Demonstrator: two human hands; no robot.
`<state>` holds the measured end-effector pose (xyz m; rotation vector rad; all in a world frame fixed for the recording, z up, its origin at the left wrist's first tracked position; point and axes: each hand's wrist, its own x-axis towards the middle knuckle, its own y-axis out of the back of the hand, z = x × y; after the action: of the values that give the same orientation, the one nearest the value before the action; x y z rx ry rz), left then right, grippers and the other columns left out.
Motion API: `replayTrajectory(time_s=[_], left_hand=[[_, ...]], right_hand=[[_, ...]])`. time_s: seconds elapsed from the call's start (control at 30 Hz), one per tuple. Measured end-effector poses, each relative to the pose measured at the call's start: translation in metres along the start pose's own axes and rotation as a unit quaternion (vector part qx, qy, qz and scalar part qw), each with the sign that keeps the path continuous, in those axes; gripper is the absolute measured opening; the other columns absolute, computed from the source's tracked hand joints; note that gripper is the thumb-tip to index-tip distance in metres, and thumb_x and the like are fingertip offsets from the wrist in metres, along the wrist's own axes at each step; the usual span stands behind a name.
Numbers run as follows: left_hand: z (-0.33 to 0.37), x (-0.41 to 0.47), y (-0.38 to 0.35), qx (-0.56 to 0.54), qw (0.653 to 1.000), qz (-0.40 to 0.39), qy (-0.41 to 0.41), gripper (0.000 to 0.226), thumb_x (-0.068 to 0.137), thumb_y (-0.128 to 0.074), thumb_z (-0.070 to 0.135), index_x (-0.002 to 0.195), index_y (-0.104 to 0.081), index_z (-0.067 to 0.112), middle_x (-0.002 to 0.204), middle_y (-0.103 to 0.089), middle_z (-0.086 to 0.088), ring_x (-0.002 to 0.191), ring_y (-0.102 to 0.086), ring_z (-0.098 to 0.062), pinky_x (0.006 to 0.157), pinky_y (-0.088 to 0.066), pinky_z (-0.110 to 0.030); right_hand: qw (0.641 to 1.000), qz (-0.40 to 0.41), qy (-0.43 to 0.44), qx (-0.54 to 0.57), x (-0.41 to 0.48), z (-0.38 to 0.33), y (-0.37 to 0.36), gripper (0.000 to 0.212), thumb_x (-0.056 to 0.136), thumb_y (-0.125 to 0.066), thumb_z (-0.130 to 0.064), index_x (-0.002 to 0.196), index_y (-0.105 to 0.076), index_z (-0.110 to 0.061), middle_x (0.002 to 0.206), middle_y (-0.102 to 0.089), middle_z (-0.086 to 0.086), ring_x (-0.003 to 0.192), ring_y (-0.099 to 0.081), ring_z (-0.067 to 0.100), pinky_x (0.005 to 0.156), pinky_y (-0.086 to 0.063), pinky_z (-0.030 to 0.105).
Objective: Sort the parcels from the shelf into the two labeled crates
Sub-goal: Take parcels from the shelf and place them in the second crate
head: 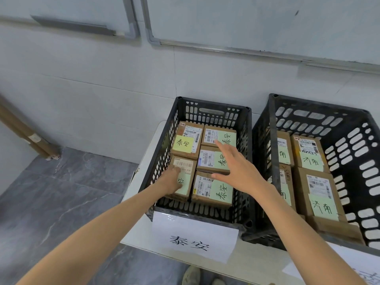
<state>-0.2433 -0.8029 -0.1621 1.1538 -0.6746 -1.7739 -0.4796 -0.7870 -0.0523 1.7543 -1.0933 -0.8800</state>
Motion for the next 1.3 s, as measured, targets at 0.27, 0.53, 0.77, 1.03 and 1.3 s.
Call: replayTrajectory(time_s=[0.27, 0.53, 0.77, 1.03, 1.3], left_hand=[[0.041, -0.035, 0.060, 0.034, 0.976, 0.201, -0.082, 0.053, 0.096, -0.054, 0.033, 0.143, -0.039, 0.014, 0.146, -0.043, -0.005, 0.127, -0.047, -0.026, 0.101, -0.046, -0.043], [0.053, -0.131, 0.089, 0.144, 0.934, 0.322, -0.059, 0.064, 0.096, -0.039, 0.055, 0.151, -0.026, 0.023, 0.156, -0.031, -0.003, 0.145, -0.023, -0.027, 0.116, -0.018, -0.050], [0.047, -0.265, 0.073, 0.132, 0.919, 0.368, 0.055, 0.069, 0.095, -0.033, 0.061, 0.152, -0.022, 0.023, 0.160, -0.021, -0.005, 0.149, -0.007, -0.029, 0.118, 0.001, -0.054], [0.019, -0.470, 0.027, 0.100, 0.885, 0.425, 0.161, 0.065, 0.098, -0.037, 0.055, 0.151, -0.029, 0.017, 0.160, -0.020, -0.006, 0.150, -0.006, -0.026, 0.120, 0.002, -0.046], [-0.035, -0.679, -0.039, 0.056, 0.826, 0.484, 0.282, 0.063, 0.098, -0.046, 0.046, 0.149, -0.030, 0.013, 0.155, -0.031, -0.008, 0.147, -0.018, -0.024, 0.119, 0.004, -0.039]], right_hand=[[0.996, 0.023, -0.019, -0.087, -0.004, -0.014, 0.012, 0.100, 0.087, -0.064, -0.055, 0.156, 0.003, -0.032, 0.164, -0.010, 0.008, 0.148, -0.020, 0.027, 0.112, -0.037, 0.049], [0.989, 0.057, 0.029, -0.130, -0.045, -0.053, 0.040, 0.094, 0.087, -0.057, -0.062, 0.157, -0.001, -0.033, 0.163, -0.012, 0.007, 0.149, -0.017, 0.026, 0.113, -0.032, 0.047], [0.981, 0.074, 0.112, -0.137, -0.120, -0.126, 0.051, 0.094, 0.085, -0.050, -0.072, 0.157, -0.002, -0.034, 0.163, -0.013, 0.011, 0.149, -0.017, 0.029, 0.114, -0.029, 0.052], [0.957, 0.080, 0.256, -0.108, -0.229, -0.252, 0.032, 0.085, 0.089, -0.045, -0.071, 0.156, -0.007, -0.035, 0.162, -0.018, 0.007, 0.148, -0.019, 0.025, 0.114, -0.030, 0.046], [0.897, 0.025, 0.440, -0.046, -0.340, -0.403, -0.031, 0.080, 0.090, -0.045, -0.068, 0.156, -0.013, -0.035, 0.159, -0.025, 0.002, 0.146, -0.025, 0.021, 0.111, -0.034, 0.043]])
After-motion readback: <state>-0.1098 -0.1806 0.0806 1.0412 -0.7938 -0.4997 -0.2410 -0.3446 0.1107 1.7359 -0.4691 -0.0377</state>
